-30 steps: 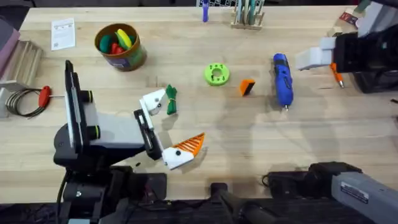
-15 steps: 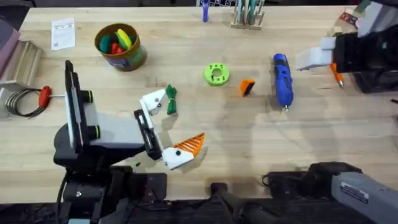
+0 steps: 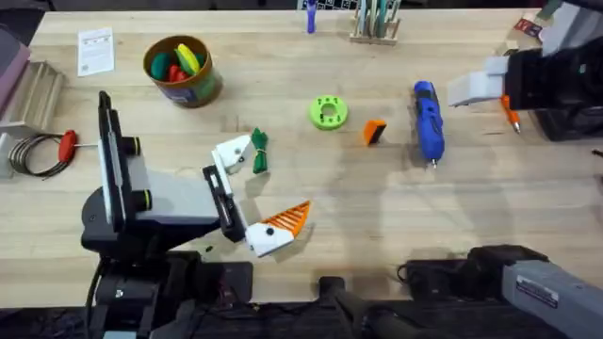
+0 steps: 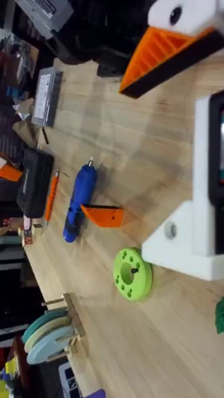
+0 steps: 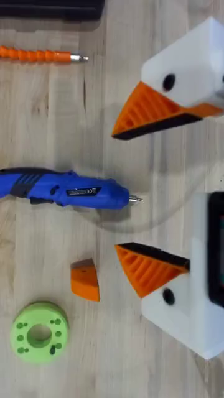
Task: Pick up the gripper from the table and insert it into the empty holder that is missing its gripper. Then pick up a screw, insert it into the mounting hole, and use the screwdriver to tighten it. Finally, clean up the table by picking up the vegetable and placing it into the bucket.
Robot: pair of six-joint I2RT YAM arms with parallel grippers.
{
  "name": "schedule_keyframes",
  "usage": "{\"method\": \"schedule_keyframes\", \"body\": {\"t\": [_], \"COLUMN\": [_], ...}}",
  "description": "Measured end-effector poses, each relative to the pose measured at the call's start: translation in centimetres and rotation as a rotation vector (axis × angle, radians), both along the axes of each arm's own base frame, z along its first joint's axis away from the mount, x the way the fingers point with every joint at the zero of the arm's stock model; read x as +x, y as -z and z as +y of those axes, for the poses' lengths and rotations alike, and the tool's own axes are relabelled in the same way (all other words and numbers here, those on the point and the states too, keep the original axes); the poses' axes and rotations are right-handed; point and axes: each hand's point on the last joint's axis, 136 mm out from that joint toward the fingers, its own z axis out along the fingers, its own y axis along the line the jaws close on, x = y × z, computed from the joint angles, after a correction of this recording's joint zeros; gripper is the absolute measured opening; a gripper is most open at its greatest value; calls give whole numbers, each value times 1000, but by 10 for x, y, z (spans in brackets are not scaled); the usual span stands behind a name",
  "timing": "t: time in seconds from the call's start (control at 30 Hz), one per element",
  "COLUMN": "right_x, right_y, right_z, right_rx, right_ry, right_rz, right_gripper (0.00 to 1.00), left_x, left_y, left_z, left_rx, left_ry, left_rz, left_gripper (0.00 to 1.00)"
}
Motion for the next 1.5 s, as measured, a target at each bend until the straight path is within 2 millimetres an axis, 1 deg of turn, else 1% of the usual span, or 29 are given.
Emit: {"method": "schedule_keyframes", "body": {"t": [0.13, 0.2, 0.33, 0.53, 0.67, 0.8, 0.9, 1.0, 1.17, 1.3, 1.4, 1.5], "right_x": [0, -2, -2, 13, 24, 23, 24, 25, 28, 33, 37, 39], "right_y": [0, 0, 1, 6, 18, 37, 49, 60, 74, 81, 89, 98], "right_z": [7, 15, 41, 83, 110, 126, 131, 132, 132, 132, 128, 126], "right_rx": [29, 36, 48, 53, 41, 28, 23, 19, 18, 29, 17, 11], "right_ry": [-22, -47, -124, -217, -278, -319, -326, -312, -277, -214, -141, -103], "right_rz": [2, 13, 71, 182, 237, 302, 343, 381, 423, 433, 439, 431], "right_gripper": [991, 991, 991, 991, 991, 991, 991, 990, 990, 991, 991, 991], "left_x": [0, 0, 0, 0, 0, 0, 0, 0, 0, 0, 0, 0], "left_y": [0, 0, 0, 0, 0, 0, 0, 0, 0, 0, 0, 0], "left_z": [0, 0, 0, 0, 0, 0, 0, 0, 0, 0, 0, 0], "left_rx": [0, 0, 0, 0, 0, 0, 0, 0, 0, 0, 0, 0], "left_ry": [0, 0, 0, 0, 0, 0, 0, 0, 0, 0, 0, 0], "left_rz": [0, 0, 0, 0, 0, 0, 0, 0, 0, 0, 0, 0], "left_gripper": [986, 985, 986, 986, 986, 985, 986, 986, 986, 986, 986, 986]}}
